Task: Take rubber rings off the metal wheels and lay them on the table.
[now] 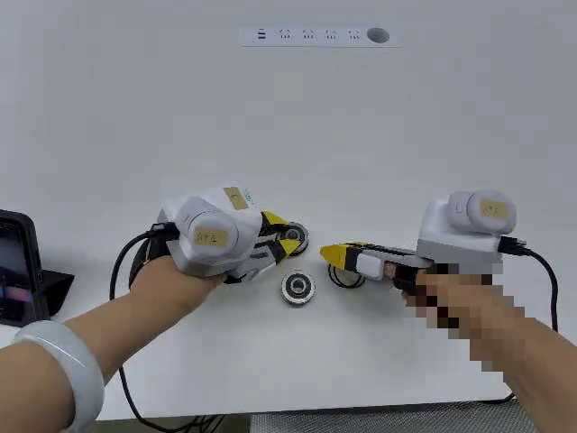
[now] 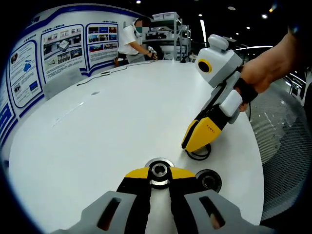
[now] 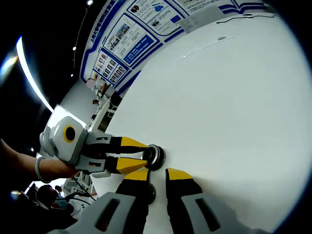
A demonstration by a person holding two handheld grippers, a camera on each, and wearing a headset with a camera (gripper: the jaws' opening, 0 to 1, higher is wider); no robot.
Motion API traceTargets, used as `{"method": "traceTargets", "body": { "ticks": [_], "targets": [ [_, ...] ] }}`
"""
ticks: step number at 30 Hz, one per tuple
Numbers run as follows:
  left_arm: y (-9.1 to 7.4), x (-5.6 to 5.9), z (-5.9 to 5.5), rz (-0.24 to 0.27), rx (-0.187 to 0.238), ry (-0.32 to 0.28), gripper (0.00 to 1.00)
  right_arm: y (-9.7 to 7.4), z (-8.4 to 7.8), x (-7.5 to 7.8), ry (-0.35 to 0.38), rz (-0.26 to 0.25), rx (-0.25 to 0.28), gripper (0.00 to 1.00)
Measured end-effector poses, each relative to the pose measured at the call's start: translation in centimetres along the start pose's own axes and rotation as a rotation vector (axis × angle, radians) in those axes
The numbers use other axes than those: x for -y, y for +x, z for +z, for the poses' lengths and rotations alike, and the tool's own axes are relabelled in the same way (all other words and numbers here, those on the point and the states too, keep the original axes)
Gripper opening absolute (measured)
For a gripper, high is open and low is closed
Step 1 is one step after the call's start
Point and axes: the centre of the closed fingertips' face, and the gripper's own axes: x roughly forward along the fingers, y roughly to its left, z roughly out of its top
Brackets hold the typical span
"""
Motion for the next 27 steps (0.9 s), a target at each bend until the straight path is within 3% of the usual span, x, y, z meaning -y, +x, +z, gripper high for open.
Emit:
{"method": "traceTargets", "body": {
  "ticks": [27],
  "targets": [
    [-0.1, 0.0, 0.0, 0.001, 0.013, 0.006, 0.13, 2.7, 1.4, -0.1, 0.013, 0.041, -0.014, 0.16]
  ]
}}
